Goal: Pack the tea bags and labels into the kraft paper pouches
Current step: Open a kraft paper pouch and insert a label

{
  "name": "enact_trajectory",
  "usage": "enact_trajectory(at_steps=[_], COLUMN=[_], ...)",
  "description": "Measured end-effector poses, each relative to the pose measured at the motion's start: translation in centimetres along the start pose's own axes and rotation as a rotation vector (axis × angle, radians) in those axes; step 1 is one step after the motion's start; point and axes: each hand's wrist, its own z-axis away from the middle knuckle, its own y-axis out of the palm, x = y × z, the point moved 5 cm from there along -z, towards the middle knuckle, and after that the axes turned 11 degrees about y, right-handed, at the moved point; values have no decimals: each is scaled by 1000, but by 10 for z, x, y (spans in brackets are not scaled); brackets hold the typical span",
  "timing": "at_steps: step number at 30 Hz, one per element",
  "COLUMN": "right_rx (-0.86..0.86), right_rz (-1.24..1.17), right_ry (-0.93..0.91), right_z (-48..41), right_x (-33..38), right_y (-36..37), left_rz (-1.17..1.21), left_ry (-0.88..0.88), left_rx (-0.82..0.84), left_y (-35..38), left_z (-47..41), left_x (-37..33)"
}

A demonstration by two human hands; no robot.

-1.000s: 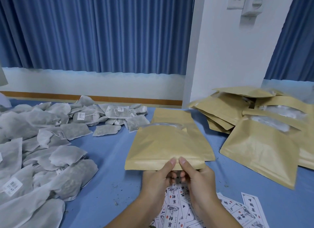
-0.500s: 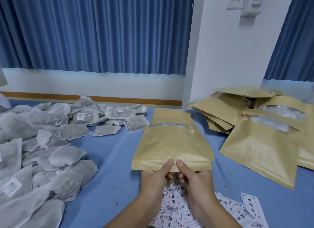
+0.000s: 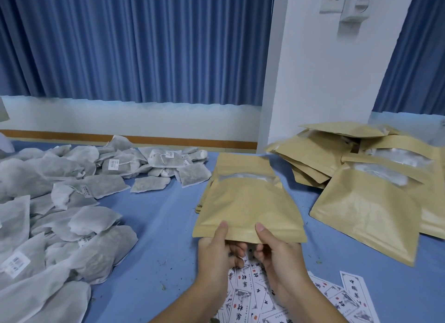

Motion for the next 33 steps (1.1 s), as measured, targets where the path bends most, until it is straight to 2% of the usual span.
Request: enact_trajectory(at_steps=[5, 9, 16, 24, 29, 33], right_rx=[18, -39, -59, 48, -92, -144], right_rz=[-8, -19, -191, -306, -145, -246], right_ry=[40, -28, 5, -98, -83, -110], right_z=[0, 1, -1, 3, 0, -4], right_x=[-1, 2, 12, 43, 66, 97], right_y=[3, 3, -5, -18, -53, -91], left_rz=[26, 40, 176, 276, 294, 284], left_ry=[6, 32, -34, 66, 111, 63], left_rx=[-122, -177, -18, 226, 368, 472], left_y=[-5, -8, 8, 40, 98, 162], left_z=[0, 1, -6, -16, -24, -31], left_x=[-3, -6, 0, -16, -17, -3])
